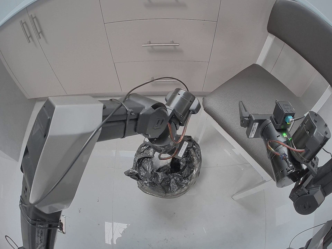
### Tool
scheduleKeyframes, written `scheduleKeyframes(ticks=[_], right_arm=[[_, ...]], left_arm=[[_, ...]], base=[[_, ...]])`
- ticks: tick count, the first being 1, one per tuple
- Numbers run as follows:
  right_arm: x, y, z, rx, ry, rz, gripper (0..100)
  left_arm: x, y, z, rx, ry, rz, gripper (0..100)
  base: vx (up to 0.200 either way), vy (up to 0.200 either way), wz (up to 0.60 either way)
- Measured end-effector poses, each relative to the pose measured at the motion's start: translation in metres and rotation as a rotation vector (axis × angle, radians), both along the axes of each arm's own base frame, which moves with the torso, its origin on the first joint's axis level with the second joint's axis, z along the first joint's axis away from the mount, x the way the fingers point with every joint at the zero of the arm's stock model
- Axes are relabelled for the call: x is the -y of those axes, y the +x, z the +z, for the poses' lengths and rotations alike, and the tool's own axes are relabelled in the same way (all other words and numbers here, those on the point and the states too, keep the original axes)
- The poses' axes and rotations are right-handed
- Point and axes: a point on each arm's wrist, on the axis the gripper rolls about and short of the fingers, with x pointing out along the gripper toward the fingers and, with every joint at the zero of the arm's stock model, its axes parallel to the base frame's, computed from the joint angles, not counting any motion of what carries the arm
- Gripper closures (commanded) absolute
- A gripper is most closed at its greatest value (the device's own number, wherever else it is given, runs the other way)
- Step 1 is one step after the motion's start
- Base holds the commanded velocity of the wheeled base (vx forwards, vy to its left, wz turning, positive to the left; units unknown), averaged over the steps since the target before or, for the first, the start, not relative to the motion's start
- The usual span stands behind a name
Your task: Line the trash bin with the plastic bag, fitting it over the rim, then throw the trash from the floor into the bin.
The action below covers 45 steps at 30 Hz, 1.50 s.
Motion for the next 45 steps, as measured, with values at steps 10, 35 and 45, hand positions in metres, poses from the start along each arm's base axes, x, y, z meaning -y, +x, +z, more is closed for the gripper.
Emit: scheduleKeyframes(ticks=[10, 35, 45], right_arm=[[0.002, -0.003, 0.002, 0.014, 0.011, -0.001, 0], [0.004, -0.008, 0.003, 0.015, 0.014, 0.000, 0], [0.004, -0.009, 0.003, 0.012, 0.013, 0.002, 0]], left_arm=[[0.012, 0.015, -0.004, 0.139, -0.026, -0.042, 100], [0.014, 0.021, -0.011, 0.170, -0.009, -0.044, 0], [0.015, 0.022, -0.013, 0.174, -0.016, -0.036, 0]], base=[[0.000, 0.000, 0.00], [0.000, 0.000, 0.00], [0.000, 0.000, 0.00]])
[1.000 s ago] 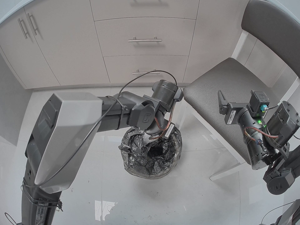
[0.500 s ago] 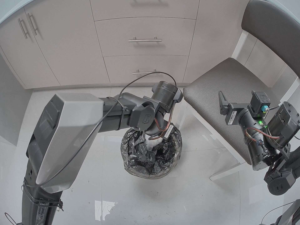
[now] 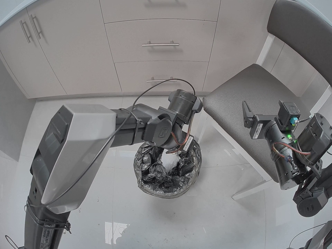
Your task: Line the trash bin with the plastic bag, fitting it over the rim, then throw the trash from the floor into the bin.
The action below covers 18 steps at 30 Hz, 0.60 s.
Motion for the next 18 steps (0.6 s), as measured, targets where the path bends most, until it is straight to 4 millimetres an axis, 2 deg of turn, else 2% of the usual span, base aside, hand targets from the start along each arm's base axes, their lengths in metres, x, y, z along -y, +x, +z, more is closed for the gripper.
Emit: scheduleKeyframes(ticks=[1, 2, 12, 18], right_arm=[[0.000, 0.000, 0.000, 0.000, 0.000, 0.000, 0], [0.000, 0.000, 0.000, 0.000, 0.000, 0.000, 0], [-0.001, 0.001, 0.002, 0.006, 0.004, 0.000, 0], [-0.002, 0.003, 0.004, 0.014, 0.010, 0.000, 0]], left_arm=[[0.000, 0.000, 0.000, 0.000, 0.000, 0.000, 0], [0.000, 0.000, -0.001, -0.001, 0.001, 0.000, 100], [-0.003, 0.008, -0.012, -0.016, -0.012, 0.029, 100], [-0.024, 0.035, -0.033, -0.025, -0.046, 0.107, 100]], base=[[0.000, 0.000, 0.00], [0.000, 0.000, 0.00], [0.000, 0.000, 0.00], [0.000, 0.000, 0.00]])
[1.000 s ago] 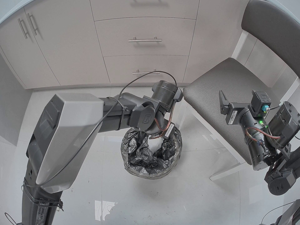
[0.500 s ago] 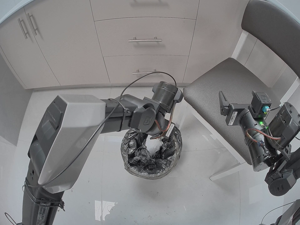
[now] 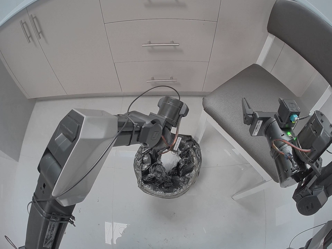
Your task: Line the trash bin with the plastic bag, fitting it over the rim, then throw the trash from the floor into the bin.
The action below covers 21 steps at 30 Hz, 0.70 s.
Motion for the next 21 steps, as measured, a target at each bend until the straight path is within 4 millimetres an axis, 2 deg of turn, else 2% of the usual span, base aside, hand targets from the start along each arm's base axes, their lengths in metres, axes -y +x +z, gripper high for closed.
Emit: scheduleKeyframes(ticks=[5, 11, 21], right_arm=[[0.000, 0.001, 0.001, 0.003, 0.002, -0.003, 0], [0.000, 0.002, 0.000, 0.001, 0.001, -0.004, 0], [-0.002, 0.005, -0.003, -0.001, -0.001, -0.005, 0]], left_arm=[[-0.020, 0.020, -0.025, -0.056, -0.075, 0.086, 100], [-0.023, 0.029, -0.042, -0.093, -0.206, 0.153, 100], [-0.005, 0.019, -0.048, -0.107, -0.251, 0.149, 100]], base=[[0.000, 0.000, 0.00], [0.000, 0.000, 0.00], [0.000, 0.000, 0.00]])
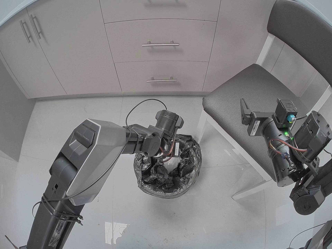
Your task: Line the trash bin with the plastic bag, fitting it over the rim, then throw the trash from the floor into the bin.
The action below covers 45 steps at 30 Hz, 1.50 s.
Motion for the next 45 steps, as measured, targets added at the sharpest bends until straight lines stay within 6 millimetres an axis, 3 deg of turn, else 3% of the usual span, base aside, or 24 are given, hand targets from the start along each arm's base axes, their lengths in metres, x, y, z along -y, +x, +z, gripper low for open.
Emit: scheduleKeyframes(ticks=[8, 23, 37, 45], right_arm=[[-0.002, 0.002, -0.002, 0.004, 0.003, -0.001, 0], [-0.002, 0.003, -0.006, -0.007, -0.006, -0.001, 0], [-0.003, 0.002, -0.009, -0.015, -0.013, 0.003, 0], [-0.003, 0.004, -0.010, -0.018, -0.016, -0.001, 0]], left_arm=[[0.005, -0.002, -0.020, -0.036, 0.008, 0.005, 100], [-0.003, 0.006, -0.105, -0.150, 0.016, 0.039, 100], [-0.009, 0.005, -0.136, -0.200, 0.048, 0.047, 100], [-0.008, 0.005, -0.132, -0.192, 0.045, 0.047, 100]], base=[[0.000, 0.000, 0.00], [0.000, 0.000, 0.00], [0.000, 0.000, 0.00], [0.000, 0.000, 0.00]])
